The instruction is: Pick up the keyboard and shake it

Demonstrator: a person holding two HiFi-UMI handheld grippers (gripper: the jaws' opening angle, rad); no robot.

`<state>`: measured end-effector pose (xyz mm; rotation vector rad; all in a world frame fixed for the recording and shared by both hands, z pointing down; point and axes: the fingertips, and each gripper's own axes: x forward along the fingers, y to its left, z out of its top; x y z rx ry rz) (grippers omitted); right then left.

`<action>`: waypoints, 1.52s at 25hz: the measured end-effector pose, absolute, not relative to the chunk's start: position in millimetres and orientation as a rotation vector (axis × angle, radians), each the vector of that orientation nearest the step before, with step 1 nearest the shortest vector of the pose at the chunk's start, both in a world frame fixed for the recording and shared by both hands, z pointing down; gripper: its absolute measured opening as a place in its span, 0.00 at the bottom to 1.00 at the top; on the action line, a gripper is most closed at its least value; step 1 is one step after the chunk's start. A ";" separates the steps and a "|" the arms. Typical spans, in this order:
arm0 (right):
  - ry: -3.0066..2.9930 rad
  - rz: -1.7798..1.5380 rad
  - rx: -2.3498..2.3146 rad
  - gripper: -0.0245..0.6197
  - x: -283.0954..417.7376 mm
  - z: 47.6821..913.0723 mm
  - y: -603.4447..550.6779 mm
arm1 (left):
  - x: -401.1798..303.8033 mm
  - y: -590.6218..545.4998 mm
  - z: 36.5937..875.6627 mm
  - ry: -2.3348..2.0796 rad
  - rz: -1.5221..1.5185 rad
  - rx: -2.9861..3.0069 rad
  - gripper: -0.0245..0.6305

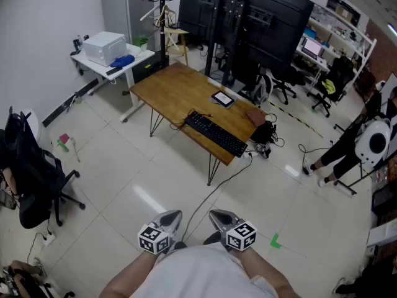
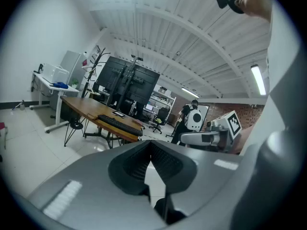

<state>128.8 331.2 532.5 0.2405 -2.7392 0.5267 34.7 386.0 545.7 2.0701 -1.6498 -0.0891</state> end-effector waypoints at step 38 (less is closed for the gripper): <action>-2.701 0.666 0.269 0.04 66.4 558.2 62.4 | -33.3 104.2 538.2 -1.535 0.063 2.096 0.04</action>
